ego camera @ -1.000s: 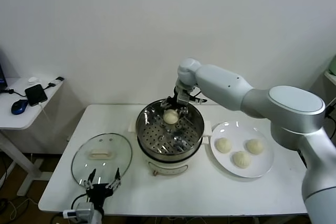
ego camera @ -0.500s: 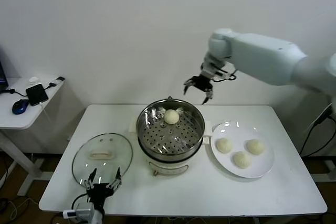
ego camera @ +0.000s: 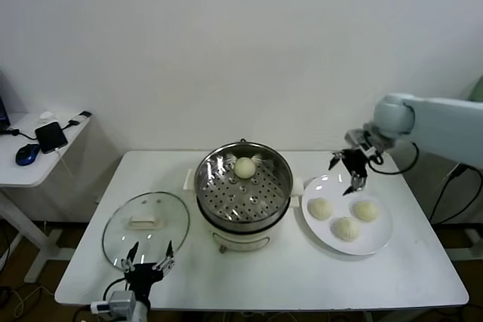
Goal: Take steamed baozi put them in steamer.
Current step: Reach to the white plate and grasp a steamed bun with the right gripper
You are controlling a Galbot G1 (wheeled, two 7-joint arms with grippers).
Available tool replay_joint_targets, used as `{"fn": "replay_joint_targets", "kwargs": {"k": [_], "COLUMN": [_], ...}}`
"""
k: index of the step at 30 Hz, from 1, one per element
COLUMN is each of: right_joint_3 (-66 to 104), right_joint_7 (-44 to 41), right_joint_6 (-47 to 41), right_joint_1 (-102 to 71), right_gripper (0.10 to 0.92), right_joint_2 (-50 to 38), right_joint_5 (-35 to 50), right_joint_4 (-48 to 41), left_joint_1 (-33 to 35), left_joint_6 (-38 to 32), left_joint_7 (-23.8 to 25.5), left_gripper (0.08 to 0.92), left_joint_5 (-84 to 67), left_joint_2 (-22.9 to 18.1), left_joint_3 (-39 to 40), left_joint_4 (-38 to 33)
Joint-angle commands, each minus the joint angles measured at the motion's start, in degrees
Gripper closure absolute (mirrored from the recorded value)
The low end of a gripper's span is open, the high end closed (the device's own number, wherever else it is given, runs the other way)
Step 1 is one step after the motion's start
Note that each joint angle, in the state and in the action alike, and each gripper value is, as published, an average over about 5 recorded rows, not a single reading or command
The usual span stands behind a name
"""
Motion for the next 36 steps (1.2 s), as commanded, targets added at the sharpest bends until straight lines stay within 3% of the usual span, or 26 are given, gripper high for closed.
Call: {"fn": "replay_joint_targets", "kwargs": {"k": [1, 12, 22, 30, 36], "right_joint_3": [4.8, 14.4, 16.6, 18.1, 18.9], "right_joint_7": [4.6, 5.9, 6.0, 5.1, 3.0], "right_joint_6": [-10.9, -10.9, -10.9, -10.2, -9.0], "right_joint_1": [-10.9, -20.9, -23.2, -23.7, -21.0], "right_gripper": [0.203, 0.203, 0.204, 0.324, 0.37], "right_joint_2": [-2.0, 5.6, 7.8, 7.7, 6.1], "right_joint_5": [0.7, -3.7, -4.8, -5.4, -5.6], "right_joint_4": [-0.1, -11.1, -14.9, -14.7, -13.4], "left_joint_1": [0.0, 0.8, 0.8, 0.8, 0.9], "left_joint_6": [0.1, -0.4, -0.4, -0.3, -0.2], "left_joint_7": [0.0, -0.1, -0.1, -0.1, 0.0], "left_gripper": [0.177, 0.177, 0.177, 0.177, 0.177], "left_joint_5": [0.0, 0.1, 0.2, 0.2, 0.4], "left_joint_2": [-0.1, -0.5, -0.5, -0.6, -0.7], "left_joint_3": [-0.1, -0.4, 0.1, 0.3, 0.6], "left_joint_4": [0.1, 0.1, -0.1, -0.2, -0.6]}}
